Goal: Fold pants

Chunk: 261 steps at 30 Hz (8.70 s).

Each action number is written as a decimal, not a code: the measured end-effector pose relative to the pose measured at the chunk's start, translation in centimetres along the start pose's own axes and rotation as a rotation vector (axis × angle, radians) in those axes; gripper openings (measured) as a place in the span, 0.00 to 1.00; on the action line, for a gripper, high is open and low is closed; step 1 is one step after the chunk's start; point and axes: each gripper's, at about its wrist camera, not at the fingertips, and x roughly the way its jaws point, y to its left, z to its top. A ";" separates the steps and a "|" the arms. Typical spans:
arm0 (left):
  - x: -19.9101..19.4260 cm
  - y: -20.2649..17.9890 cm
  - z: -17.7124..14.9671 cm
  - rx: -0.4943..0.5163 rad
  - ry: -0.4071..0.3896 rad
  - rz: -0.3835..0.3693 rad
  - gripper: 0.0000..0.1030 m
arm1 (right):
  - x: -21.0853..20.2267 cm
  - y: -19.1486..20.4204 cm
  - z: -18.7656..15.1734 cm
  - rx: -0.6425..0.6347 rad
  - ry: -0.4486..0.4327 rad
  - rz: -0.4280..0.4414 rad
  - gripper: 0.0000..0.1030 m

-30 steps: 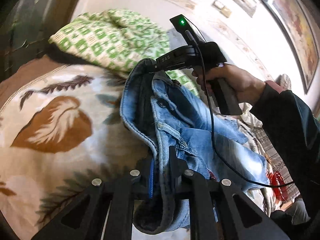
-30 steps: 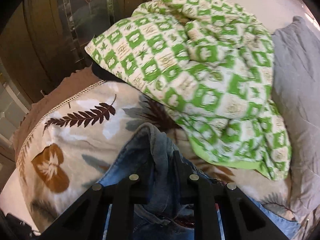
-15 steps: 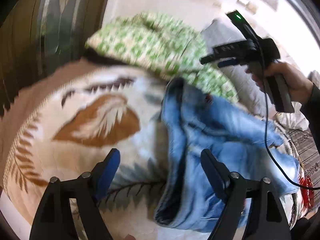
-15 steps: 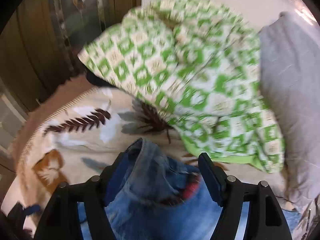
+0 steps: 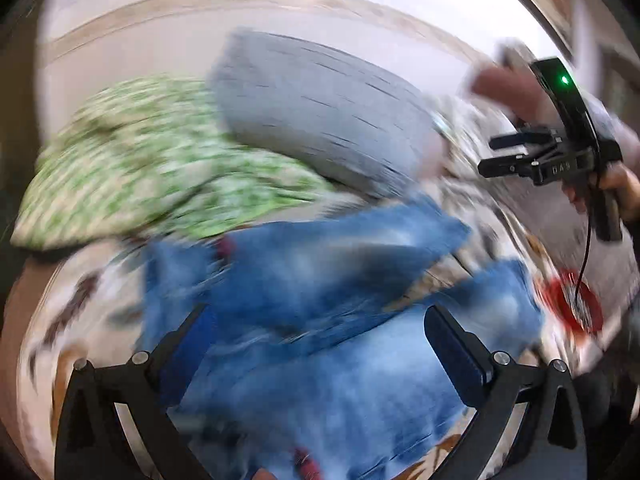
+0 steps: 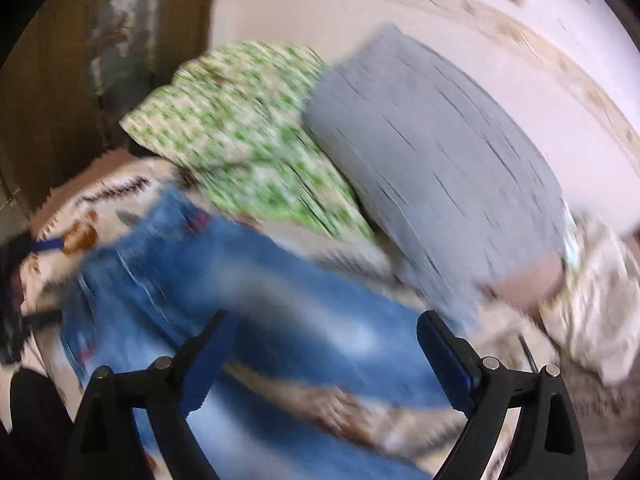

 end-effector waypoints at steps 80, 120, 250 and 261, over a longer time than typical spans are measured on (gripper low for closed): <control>6.7 -15.0 3.5 0.670 0.154 -0.153 0.07 | 0.9 -8.1 -14.9 -0.269 0.001 0.033 0.06; -0.4 -14.7 -7.3 0.342 0.057 -0.052 0.90 | -8.4 -1.7 -24.5 0.085 -0.101 0.021 0.78; 21.4 -25.6 1.3 0.873 0.458 -0.545 0.98 | 1.8 -7.2 -37.8 1.624 -0.286 0.272 0.90; 25.7 -29.6 4.1 0.766 0.483 -0.726 0.95 | 1.9 -6.9 -37.6 1.592 -0.330 0.232 0.87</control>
